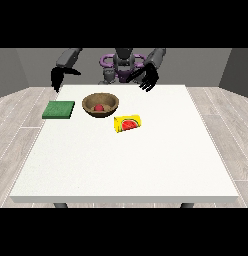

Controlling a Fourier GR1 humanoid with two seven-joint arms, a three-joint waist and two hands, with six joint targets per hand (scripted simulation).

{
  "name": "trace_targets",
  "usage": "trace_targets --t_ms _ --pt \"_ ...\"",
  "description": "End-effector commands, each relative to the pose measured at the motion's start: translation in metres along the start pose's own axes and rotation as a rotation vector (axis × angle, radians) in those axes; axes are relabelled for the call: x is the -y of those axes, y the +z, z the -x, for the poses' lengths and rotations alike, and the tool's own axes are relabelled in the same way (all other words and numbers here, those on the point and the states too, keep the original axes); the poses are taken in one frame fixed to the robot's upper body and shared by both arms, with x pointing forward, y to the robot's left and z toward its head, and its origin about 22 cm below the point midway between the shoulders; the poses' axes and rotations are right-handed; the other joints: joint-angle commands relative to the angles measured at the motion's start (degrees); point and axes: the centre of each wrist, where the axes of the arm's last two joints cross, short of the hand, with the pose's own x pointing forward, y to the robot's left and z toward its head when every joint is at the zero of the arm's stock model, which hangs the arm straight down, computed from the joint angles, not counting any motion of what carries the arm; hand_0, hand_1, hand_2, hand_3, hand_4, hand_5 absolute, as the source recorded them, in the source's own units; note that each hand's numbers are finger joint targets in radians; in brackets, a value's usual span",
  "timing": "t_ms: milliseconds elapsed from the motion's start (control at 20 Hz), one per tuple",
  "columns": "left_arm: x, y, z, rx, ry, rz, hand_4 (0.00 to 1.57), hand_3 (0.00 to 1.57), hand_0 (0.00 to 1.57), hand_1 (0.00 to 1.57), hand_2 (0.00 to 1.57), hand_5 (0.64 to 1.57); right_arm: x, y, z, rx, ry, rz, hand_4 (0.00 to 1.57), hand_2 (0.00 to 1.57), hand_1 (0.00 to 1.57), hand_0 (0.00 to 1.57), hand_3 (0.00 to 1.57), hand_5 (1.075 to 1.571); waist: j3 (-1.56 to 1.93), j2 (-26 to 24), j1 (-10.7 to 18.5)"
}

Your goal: Pick the cup and pour the ball into the bowl, then pick the bowl and place it on the pad

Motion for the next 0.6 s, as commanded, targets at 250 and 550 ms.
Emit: trace_targets --t_ms 250,550 --pt "-0.022 0.034 0.051 0.152 0.404 0.120 0.00 0.00 0.00 0.00 0.00 1.564 -0.072 -0.017 0.017 0.012 -0.032 0.130 0.32 0.00 0.00 0.00 0.00 1.570 0.92 4.3 6.9" --pt "-0.052 0.019 0.053 0.185 0.416 0.122 0.00 0.00 0.00 0.00 0.00 1.564 -0.079 -0.033 0.030 0.012 -0.037 0.146 0.29 0.00 0.00 0.00 0.00 1.567 1.02 5.2 6.1"
